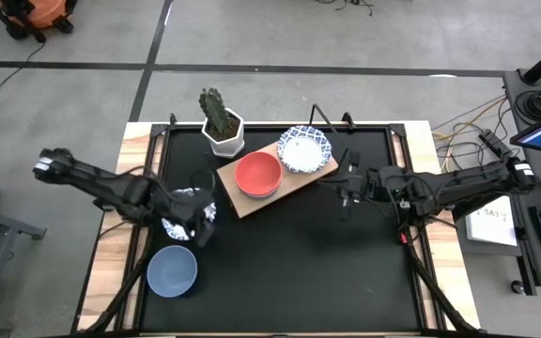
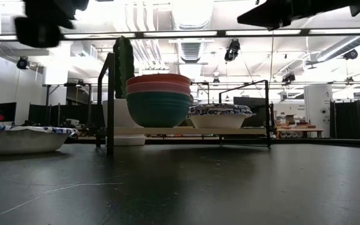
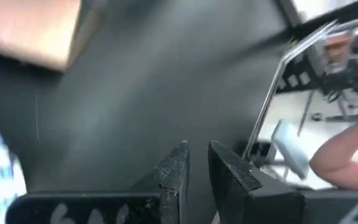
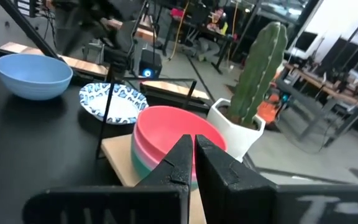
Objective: Place and stack bowls onto a shelf
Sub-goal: Stack the blue bowl on top of the orange bowl on the shelf
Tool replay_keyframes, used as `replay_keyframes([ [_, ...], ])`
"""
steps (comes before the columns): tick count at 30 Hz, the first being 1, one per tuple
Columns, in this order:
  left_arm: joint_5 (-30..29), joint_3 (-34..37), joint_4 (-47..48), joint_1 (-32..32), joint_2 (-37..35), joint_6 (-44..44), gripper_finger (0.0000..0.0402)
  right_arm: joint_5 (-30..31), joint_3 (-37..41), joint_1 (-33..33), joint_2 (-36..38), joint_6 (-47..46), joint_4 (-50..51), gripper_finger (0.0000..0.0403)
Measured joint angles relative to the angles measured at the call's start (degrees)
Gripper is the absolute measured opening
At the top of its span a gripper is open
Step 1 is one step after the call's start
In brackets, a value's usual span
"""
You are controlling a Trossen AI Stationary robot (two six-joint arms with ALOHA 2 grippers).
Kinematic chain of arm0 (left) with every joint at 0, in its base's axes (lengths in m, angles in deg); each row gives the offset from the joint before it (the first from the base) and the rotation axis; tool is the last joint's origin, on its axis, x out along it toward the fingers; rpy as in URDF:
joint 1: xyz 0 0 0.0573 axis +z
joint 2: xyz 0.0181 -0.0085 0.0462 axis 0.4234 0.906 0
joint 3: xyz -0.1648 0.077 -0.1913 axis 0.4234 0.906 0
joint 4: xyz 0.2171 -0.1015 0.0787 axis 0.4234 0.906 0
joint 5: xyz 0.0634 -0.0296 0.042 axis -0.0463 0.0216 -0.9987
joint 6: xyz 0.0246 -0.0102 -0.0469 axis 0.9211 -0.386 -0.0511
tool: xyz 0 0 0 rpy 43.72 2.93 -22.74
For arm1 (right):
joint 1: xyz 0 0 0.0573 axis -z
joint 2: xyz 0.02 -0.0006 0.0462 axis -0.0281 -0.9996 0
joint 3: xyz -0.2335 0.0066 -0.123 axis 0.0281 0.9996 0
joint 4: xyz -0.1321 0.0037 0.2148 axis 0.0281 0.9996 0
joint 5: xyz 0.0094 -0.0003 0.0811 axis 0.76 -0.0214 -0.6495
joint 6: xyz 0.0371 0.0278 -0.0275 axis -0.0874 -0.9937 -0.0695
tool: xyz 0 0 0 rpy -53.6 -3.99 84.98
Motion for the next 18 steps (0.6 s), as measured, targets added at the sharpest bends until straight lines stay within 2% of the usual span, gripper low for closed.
replay_keyframes([
  [7, 1.36, -6.80, 11.78, -13.71, 7.94, -26.33, 0.0042, 0.00, 0.02, 0.01, 0.37, 2.69, 0.00, 0.0009],
  [13, 2.77, -7.03, 11.06, -24.05, 14.18, -49.19, 0.0055, -0.73, 0.02, 0.03, 0.07, 4.13, -1.36, 0.0009],
  [18, 4.05, -8.34, 10.40, -28.77, 19.44, -59.07, 0.0094, -4.58, 0.02, 0.02, -0.52, 5.63, -2.71, 0.0009],
])
